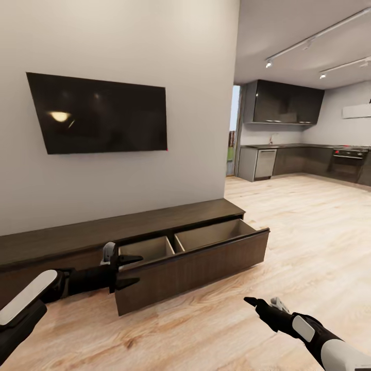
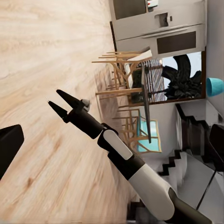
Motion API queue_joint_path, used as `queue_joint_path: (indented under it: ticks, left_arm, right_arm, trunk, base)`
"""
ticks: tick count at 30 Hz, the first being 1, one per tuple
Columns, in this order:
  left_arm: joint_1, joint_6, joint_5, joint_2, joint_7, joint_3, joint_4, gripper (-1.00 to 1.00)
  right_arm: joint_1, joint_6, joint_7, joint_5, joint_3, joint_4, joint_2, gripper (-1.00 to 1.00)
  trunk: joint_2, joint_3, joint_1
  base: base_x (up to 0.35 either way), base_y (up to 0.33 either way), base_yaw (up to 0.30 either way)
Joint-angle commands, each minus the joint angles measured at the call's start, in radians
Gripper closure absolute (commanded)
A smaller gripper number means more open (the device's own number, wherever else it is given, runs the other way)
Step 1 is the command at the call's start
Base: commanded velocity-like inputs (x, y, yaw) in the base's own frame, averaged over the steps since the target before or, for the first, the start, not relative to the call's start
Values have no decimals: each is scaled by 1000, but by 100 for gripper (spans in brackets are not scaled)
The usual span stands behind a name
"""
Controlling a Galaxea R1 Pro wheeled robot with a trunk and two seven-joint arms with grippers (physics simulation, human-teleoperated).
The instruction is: Place each of the two pumpkins and all three candles from the living room inside a cabinet in the living room (use any cabinet), then make sure every cabinet is closed, and position the cauldron so it is next to a table in the living room.
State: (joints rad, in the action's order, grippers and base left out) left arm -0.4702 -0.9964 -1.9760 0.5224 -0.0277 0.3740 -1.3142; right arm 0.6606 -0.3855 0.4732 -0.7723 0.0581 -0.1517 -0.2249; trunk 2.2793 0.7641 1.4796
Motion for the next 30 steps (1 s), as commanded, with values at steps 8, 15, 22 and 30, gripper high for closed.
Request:
queue_joint_path:
  ticks: [8,15,22,30]
  left_arm:
    - [-1,-1,0,2,-3,1,0,-100]
    - [-1,-1,-4,5,-3,-2,0,-100]
    - [-1,-1,-8,15,-3,-4,0,-100]
    - [-1,-2,-9,17,-3,-5,0,-100]
  right_arm:
    - [1,-4,1,-9,5,0,-1,-100]
    - [-7,52,3,-8,5,16,0,-100]
    - [-9,82,2,-7,6,22,-1,-100]
    - [-9,116,1,-8,5,35,0,-100]
  trunk:
    - [-56,-30,-31]
    - [-105,-54,-58]
    - [-154,-76,-85]
    - [-210,-101,-115]
  base:
    - [0,0,-217]
    - [0,0,-58]
    - [0,0,-3]
    - [0,0,-149]
